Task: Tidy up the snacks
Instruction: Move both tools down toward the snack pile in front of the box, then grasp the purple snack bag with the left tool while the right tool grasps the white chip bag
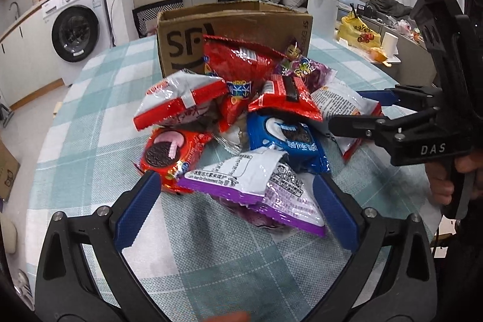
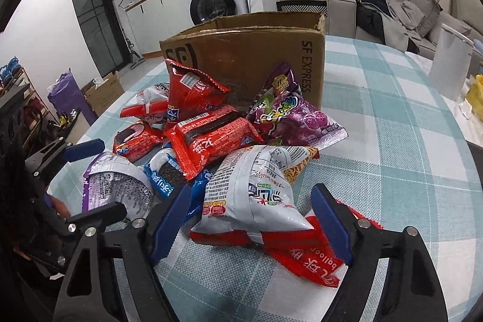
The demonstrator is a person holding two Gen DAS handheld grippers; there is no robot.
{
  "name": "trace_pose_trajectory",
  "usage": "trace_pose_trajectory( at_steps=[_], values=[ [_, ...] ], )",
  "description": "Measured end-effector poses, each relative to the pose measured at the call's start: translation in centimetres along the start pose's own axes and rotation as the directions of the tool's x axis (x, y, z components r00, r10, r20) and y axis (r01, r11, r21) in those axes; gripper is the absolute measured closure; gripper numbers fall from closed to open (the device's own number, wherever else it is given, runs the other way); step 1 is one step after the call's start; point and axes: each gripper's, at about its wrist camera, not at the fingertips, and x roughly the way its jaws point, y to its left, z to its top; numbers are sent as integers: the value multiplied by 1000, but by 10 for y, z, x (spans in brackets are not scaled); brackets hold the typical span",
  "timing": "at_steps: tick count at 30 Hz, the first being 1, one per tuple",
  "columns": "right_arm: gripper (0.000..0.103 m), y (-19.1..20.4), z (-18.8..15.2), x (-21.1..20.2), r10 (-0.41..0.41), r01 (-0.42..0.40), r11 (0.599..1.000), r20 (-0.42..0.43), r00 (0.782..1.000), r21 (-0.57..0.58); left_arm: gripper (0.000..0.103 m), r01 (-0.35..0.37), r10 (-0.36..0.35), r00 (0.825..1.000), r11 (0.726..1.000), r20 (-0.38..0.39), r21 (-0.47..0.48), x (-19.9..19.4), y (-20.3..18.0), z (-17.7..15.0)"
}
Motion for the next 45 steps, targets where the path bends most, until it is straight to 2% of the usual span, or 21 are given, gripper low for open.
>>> trace_pose_trajectory(
  at_steps=[2, 7, 14, 17, 20, 26, 38, 40, 45],
  values=[
    [23, 0, 1, 4, -6, 6, 1000, -9, 1000, -2, 7, 11, -11, 1000, 1000, -16, 3, 4, 0, 0],
    [32, 1, 3, 9, -10, 10, 1000, -26, 1000, -5, 19, 32, -32, 999, 999, -25, 19, 9, -4, 0],
    [35, 1, 0, 9, -8, 7, 1000, -27, 1000, -7, 27, 60, -59, 998, 998, -25, 12, 8, -5, 0],
    [36, 0, -1, 7, -2, 1, 1000, -20, 1000, 0, 33, 68, -68, 997, 998, -24, 5, 7, -5, -1],
    [38, 0, -2, 6, 2, -2, 1000, -13, 1000, 3, 45, 68, -68, 998, 998, -16, 9, 5, -5, -2],
    [41, -2, -5, 0, 16, -17, 1000, 7, 1000, 22, 51, 74, -74, 997, 997, 0, 21, 3, -5, -4],
    [52, -8, -12, -17, 55, -58, 997, 53, 997, 54, 56, 105, -104, 994, 994, 30, -19, -4, 2, -3],
    [55, -8, -13, -19, 58, -61, 997, 55, 997, 48, 62, 107, -106, 994, 994, 38, -19, -7, 2, -3],
    [60, -7, -18, -31, 55, -57, 998, 63, 997, 38, 62, 109, -108, 993, 994, 40, -24, -9, 3, -3]
  ],
)
